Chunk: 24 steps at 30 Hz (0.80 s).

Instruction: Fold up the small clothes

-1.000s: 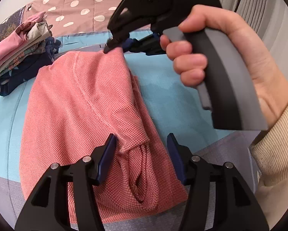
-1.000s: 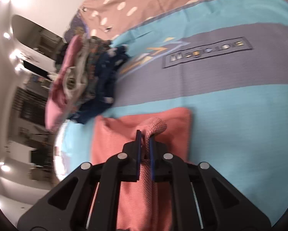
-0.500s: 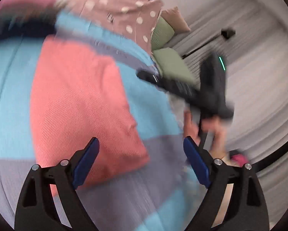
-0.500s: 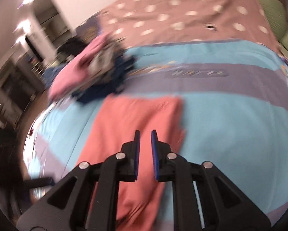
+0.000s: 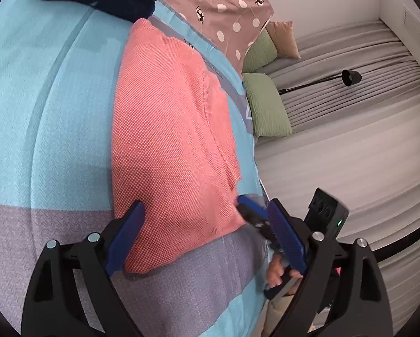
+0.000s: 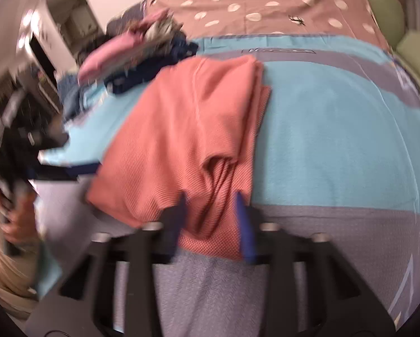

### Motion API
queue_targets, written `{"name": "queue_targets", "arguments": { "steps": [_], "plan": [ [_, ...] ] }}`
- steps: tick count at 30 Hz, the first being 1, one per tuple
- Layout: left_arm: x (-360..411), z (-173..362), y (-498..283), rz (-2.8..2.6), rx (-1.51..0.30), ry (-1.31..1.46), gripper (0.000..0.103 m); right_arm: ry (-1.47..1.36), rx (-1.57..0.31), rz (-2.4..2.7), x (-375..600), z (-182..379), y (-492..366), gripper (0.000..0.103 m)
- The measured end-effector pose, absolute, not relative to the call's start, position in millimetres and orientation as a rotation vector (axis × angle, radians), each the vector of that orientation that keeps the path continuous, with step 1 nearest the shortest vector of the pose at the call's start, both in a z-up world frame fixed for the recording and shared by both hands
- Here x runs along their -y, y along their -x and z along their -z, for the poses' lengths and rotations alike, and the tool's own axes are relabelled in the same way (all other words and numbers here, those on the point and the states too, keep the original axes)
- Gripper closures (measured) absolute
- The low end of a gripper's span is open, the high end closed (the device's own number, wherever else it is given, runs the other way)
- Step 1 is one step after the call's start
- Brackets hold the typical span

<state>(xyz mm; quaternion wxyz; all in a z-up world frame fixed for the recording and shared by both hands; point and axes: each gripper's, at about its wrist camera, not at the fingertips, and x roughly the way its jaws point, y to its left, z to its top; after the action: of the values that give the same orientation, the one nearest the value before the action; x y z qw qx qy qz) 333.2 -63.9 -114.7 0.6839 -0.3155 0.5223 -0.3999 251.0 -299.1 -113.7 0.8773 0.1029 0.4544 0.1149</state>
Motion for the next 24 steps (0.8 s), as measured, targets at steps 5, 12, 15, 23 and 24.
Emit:
{"name": "queue_targets", "arguments": {
  "steps": [5,12,15,23,24],
  "plan": [
    [58,115,-333,0.902,-1.178,0.722,0.014,-0.599,-0.929,-0.440,333,108,-258,0.044],
    [55,124,-327,0.900,-1.201,0.710,0.014,-0.585,-1.000,-0.370,326,136,-268,0.056],
    [56,123,-327,0.898,-1.204,0.709,0.014,-0.343,-0.925,-0.281,306,109,-262,0.064],
    [56,120,-327,0.888,-1.199,0.689,0.014,-0.065,-0.980,-0.348,239,126,-269,0.066],
    [55,119,-326,0.887,-1.198,0.688,0.014,-0.052,-0.959,-0.346,240,134,-265,0.066]
  ]
}}
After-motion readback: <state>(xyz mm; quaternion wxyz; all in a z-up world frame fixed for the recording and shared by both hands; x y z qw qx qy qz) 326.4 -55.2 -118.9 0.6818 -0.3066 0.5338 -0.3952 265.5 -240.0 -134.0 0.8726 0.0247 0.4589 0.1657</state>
